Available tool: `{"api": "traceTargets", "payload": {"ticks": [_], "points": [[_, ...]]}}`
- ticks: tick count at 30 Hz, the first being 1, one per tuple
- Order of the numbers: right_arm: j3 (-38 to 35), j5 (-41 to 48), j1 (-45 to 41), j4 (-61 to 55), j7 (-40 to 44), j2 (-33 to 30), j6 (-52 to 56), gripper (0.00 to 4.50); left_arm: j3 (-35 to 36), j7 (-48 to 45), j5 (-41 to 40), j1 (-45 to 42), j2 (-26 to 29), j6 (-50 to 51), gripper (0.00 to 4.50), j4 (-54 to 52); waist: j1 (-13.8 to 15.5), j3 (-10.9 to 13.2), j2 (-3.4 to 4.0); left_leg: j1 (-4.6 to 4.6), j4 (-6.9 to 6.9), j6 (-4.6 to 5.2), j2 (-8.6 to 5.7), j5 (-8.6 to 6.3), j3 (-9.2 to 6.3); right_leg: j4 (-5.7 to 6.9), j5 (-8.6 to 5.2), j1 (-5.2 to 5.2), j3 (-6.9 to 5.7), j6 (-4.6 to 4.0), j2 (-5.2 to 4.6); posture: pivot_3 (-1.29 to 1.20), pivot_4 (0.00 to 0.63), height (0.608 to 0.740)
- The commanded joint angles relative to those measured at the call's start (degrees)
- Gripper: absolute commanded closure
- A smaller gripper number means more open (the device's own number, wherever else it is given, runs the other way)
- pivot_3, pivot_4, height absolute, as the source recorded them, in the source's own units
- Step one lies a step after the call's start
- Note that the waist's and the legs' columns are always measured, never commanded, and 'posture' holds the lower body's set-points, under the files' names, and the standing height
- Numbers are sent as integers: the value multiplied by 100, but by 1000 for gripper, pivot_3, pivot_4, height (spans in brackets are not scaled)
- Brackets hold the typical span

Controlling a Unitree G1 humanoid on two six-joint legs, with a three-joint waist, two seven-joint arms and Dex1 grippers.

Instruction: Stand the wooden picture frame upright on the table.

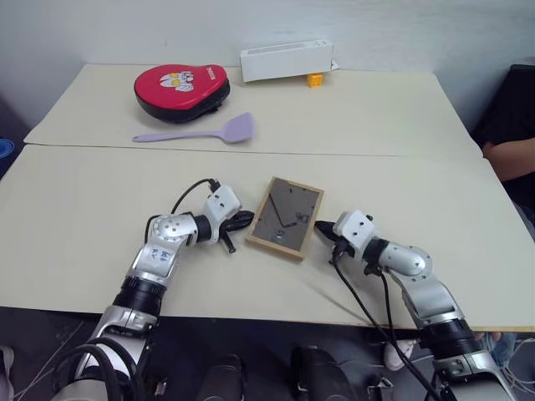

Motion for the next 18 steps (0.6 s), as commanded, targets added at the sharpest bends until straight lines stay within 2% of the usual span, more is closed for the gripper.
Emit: {"api": "traceTargets", "payload": {"ticks": [1,7,9,10,12,15,18], "points": [[108,55,-154,-98,215,19,-222,4500,0,-131,-183,471,57,296,4149,-774,0,0,1,1,-1,0,0,0,-1,1,0,0,1,0,-1,0,150,740],[83,83,-163,-21,418,-66,-189,4500,379,172,-218,909,254,787,4149,-1291,2,0,1,0,-2,1,0,-1,-4,0,0,1,1,0,-3,0,150,740],[2,136,-84,-132,549,-203,-157,4500,654,189,-458,968,376,1381,4149,-1472,1,0,1,0,-2,1,0,-1,-5,0,0,1,0,0,-2,0,150,740],[-49,173,-48,-206,610,-268,-147,4500,829,218,-634,966,415,1794,3764,-1557,-3,0,1,0,-2,2,0,-1,-6,0,0,1,0,0,-2,0,150,740],[-143,339,52,-443,870,-490,-101,4500,1326,49,-1525,884,554,3388,3273,-1795,-6,0,1,-1,-3,2,1,-2,-6,1,0,0,0,0,-2,0,150,740],[-166,538,193,-753,1242,-814,-6,4500,1590,-485,-2704,663,1137,5926,2365,-1971,-21,0,1,-2,-4,3,2,-2,-9,2,0,0,0,0,-1,0,150,740],[-86,562,262,-930,1461,-1004,51,4500,1806,-277,-3143,104,1255,7590,1393,-1478,-17,0,0,3,-5,4,1,-3,-12,1,0,6,0,0,-2,0,150,740]]}}
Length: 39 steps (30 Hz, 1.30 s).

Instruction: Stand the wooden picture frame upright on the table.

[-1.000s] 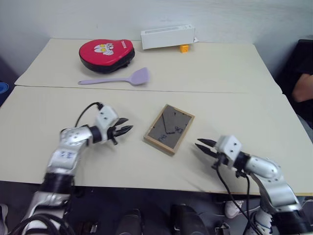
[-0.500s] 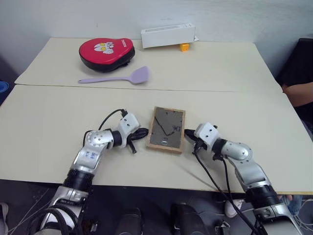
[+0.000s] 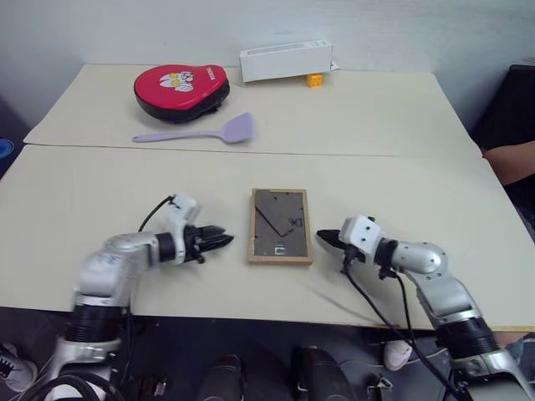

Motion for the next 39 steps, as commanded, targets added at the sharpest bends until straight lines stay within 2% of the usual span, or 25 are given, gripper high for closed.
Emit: {"api": "traceTargets", "payload": {"ticks": [1,3,4,5,7,8,16,20,23,28,32,35,38,39], "points": [[-1,156,25,-370,265,-149,43,4500,203,238,-571,-516,-57,1753,1093,546,23,0,-1,0,0,1,-2,0,-2,-1,0,2,0,0,0,0,150,740],[38,110,12,-357,248,-103,67,4500,122,417,-1078,-853,-109,1919,487,1190,42,0,-2,-1,5,2,-4,0,-9,0,0,4,-4,0,0,0,150,740],[74,64,1,-327,220,-64,61,4500,219,600,-1177,-1038,-312,1919,164,1465,48,0,-1,0,5,2,-7,0,-10,0,0,4,-3,0,-2,0,150,740],[119,17,-20,-299,184,-13,67,4500,215,839,-1276,-1251,-504,1919,31,1815,65,0,-1,0,5,2,-10,0,-10,1,0,5,-4,0,-6,0,150,740],[173,-31,-56,-279,143,48,94,4500,194,1198,-1583,-1513,-742,1919,31,2256,86,0,-2,-2,9,4,-16,1,-15,0,0,5,-9,0,-12,0,150,740],[205,-61,-73,-271,135,66,83,4500,-48,1325,-1729,-1577,-765,1919,31,2316,97,0,-2,-2,10,4,-17,1,-16,1,0,6,-10,0,-14,0,150,740],[337,-188,-133,-230,40,217,58,4500,-431,2642,-3076,-1767,-1139,1919,31,2872,55,-1,-1,-1,10,-4,-17,5,-17,2,0,4,-11,1,-14,0,150,740],[371,-216,-113,-279,0,280,68,4500,-205,3226,-3500,-1841,-1364,1919,31,3140,75,-2,-2,0,11,-4,-18,5,-18,2,0,6,-12,1,-15,0,150,740],[365,-218,-69,-303,-4,285,64,4500,75,3665,-3624,-1863,-1546,1919,633,3289,84,-2,-2,0,12,-4,-21,5,-19,1,0,7,-13,1,-17,0,150,740],[350,-206,-15,-338,-23,274,70,4500,52,4014,-4061,-1713,-1694,1919,2214,3129,57,-2,-3,-1,12,-6,-21,6,-18,1,0,6,-15,2,-16,0,150,740],[144,-97,117,-370,35,92,106,4500,398,4210,-4191,-1521,-1698,1919,3157,2841,56,-2,-2,1,13,-11,-20,9,-19,1,0,7,-17,2,-15,0,150,740],[-179,214,188,-344,175,-93,207,4500,761,4035,-4135,-1239,-1655,1747,3243,2176,40,-1,-3,-1,11,-12,-20,9,-19,0,0,6,-16,2,-14,0,150,740],[-604,816,60,-386,445,-236,438,3901,329,2903,-3446,-622,-1125,680,3243,964,-3,-1,-3,-2,10,-15,-17,10,-19,-2,0,4,-16,2,-12,0,150,740],[-687,1049,7,-424,554,-245,640,3567,20,2254,-2998,-358,-871,-12,3244,605,-13,-2,-3,0,7,-21,-12,11,-13,-2,0,3,-12,2,-3,0,150,740]]}}
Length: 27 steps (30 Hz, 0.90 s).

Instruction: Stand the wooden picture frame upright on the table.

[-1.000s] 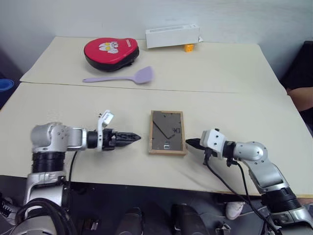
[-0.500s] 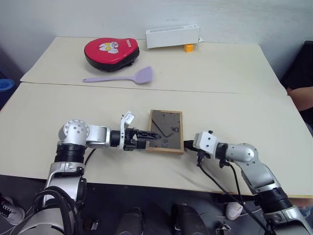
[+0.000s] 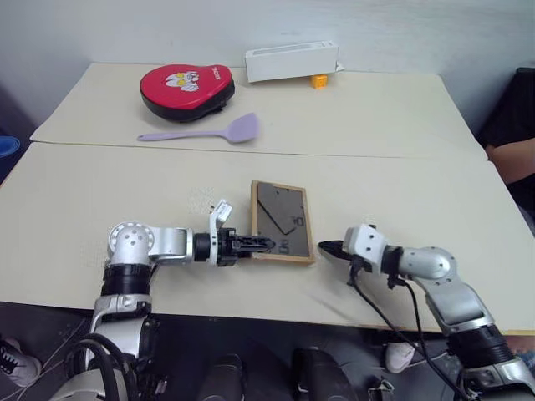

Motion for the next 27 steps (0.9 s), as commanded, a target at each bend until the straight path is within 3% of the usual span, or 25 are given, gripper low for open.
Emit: {"api": "traceTargets", "payload": {"ticks": [1,3,5,10,11,21,27], "points": [[-540,1011,-312,-306,354,-65,535,3270,-782,-1831,1445,663,779,-2218,3244,-1242,-35,0,0,3,-1,-5,3,1,0,-4,0,0,-1,0,4,0,150,740],[-700,2277,-694,-731,662,-23,1819,2594,-1303,-2604,2323,1078,1149,-3421,3244,-1411,-108,-1,7,14,-11,-18,10,4,5,-25,-3,4,2,-6,13,0,150,740],[-602,2807,-973,-1009,723,30,2561,1925,-1418,-2834,2553,1174,1133,-3817,3244,-1354,-104,-2,10,26,-14,-22,16,6,4,-25,-5,13,3,-13,15,0,150,740],[-109,2806,-1431,-1218,406,409,3105,182,-1580,-3144,2812,1153,961,-4131,3244,-1331,-40,-3,7,21,-14,-10,16,1,-10,-25,-8,15,0,-18,5,0,150,740],[20,2691,-1515,-1184,362,525,3059,37,-1591,-3156,2856,1149,928,-4160,3244,-1331,-22,-3,7,14,-13,-5,13,-1,-10,-26,-7,8,1,-17,-1,0,150,740],[559,2237,-1863,-880,435,1133,2746,37,-1532,-3312,3024,1149,773,-4218,3244,-1359,34,-3,7,-5,-6,9,5,-6,-8,-27,-6,-4,-1,-14,-9,0,150,740],[292,2501,-1705,-1120,557,1012,2873,37,-1439,-3408,3091,1218,811,-4255,3244,-1311,32,-3,7,-5,-6,10,5,-6,-8,-26,-6,-4,-1,-14,-9,0,150,740]]}}
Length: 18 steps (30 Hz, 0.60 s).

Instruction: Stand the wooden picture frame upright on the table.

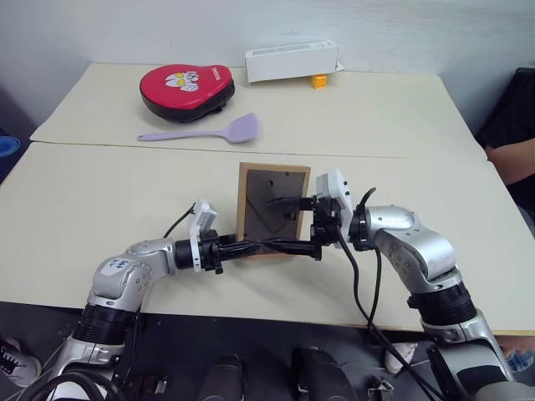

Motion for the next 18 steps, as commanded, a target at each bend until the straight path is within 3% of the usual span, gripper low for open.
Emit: {"api": "traceTargets", "payload": {"ticks": [1,6,18], "points": [[-458,371,84,-297,12,-75,61,37,42,-39,212,113,48,-24,3244,17,-1,0,0,0,0,0,0,0,0,0,0,0,0,0,0,0,150,740],[-740,406,129,-151,-243,-207,300,37,37,-95,268,165,55,-8,3244,10,-3,0,0,1,-2,0,1,0,-1,-1,0,0,0,0,0,0,150,740],[-240,123,91,-209,-153,153,23,37,-64,-153,366,-44,-44,67,3244,107,4,0,0,2,-3,0,1,0,0,-1,0,0,1,0,0,0,150,740]]}}
